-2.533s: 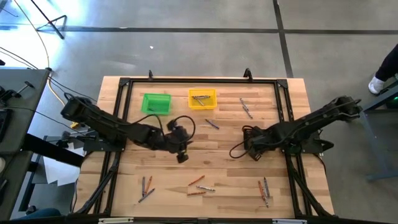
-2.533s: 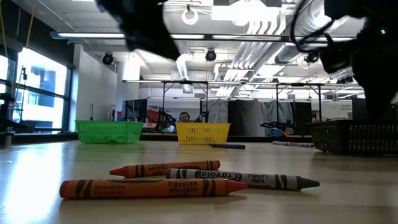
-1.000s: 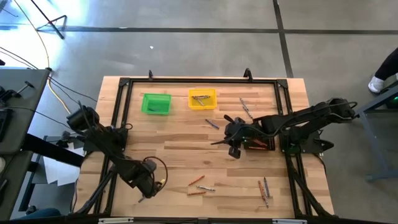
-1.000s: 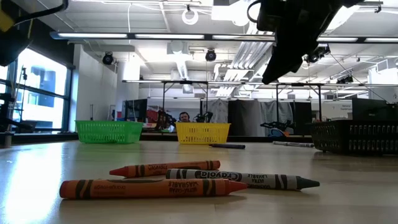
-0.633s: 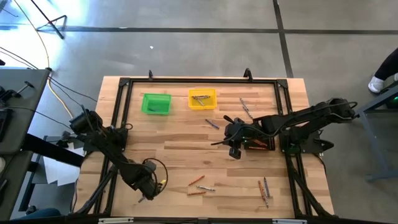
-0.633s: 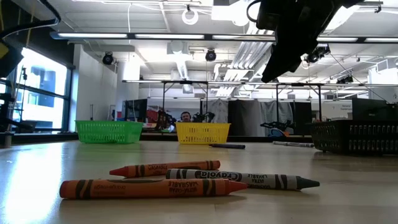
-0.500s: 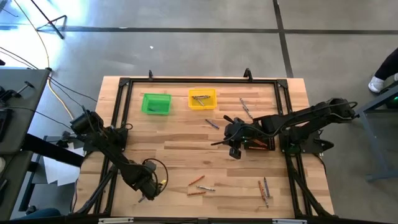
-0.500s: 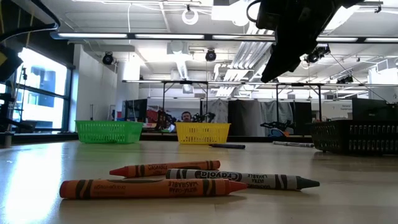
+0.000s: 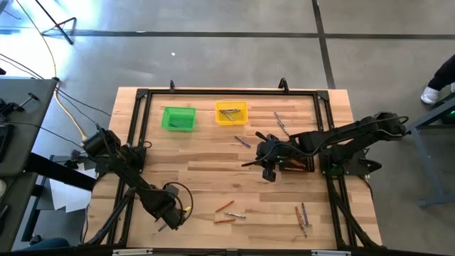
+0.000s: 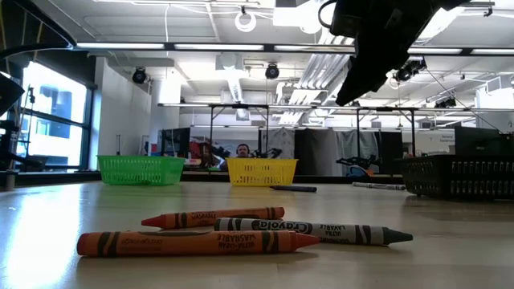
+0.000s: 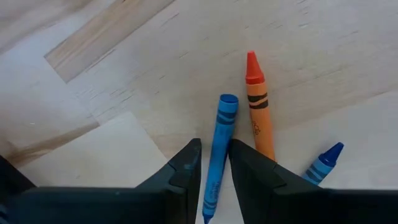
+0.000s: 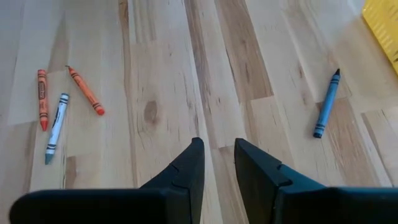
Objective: Sort crayons
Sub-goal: Put the blue crayon into the green bin
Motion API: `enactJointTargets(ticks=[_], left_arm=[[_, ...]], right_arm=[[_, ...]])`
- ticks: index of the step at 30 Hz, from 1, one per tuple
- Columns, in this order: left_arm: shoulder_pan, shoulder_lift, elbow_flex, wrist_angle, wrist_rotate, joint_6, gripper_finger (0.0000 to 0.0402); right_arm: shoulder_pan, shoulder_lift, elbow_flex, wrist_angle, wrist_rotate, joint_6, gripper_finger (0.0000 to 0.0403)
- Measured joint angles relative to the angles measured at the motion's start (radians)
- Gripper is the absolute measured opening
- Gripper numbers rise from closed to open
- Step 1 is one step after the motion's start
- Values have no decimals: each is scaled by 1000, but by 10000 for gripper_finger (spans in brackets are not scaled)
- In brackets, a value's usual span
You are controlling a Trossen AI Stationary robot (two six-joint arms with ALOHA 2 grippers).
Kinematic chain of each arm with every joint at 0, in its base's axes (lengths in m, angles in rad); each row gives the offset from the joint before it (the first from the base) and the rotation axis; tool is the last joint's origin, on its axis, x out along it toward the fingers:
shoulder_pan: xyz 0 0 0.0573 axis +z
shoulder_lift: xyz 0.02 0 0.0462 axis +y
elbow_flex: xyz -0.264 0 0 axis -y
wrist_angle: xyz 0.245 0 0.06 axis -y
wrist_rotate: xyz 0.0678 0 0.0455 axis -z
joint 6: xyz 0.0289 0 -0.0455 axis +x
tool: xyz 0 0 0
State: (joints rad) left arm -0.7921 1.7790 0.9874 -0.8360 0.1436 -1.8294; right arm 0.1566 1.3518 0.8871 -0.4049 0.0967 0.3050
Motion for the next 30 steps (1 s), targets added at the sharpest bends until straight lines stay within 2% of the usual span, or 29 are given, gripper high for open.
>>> enactJointTargets(ticks=[3,8,13,22,26,30], left_arm=[[0,0,-1,-2,0,0,61],[0,2,-2,-21,2,-2,8],[0,4,-2,-58,5,-3,3],[33,7,-6,-283,-31,28,1],[81,-2,-8,-330,-137,83,0],[147,-42,-7,-333,-332,146,0]], right_arm=[[0,0,0,0,0,0,83],[0,0,0,0,0,0,83],[0,0,0,0,1,0,83],[0,0,0,1,1,0,83],[0,0,0,12,2,0,83],[0,0,0,14,24,0,83]])
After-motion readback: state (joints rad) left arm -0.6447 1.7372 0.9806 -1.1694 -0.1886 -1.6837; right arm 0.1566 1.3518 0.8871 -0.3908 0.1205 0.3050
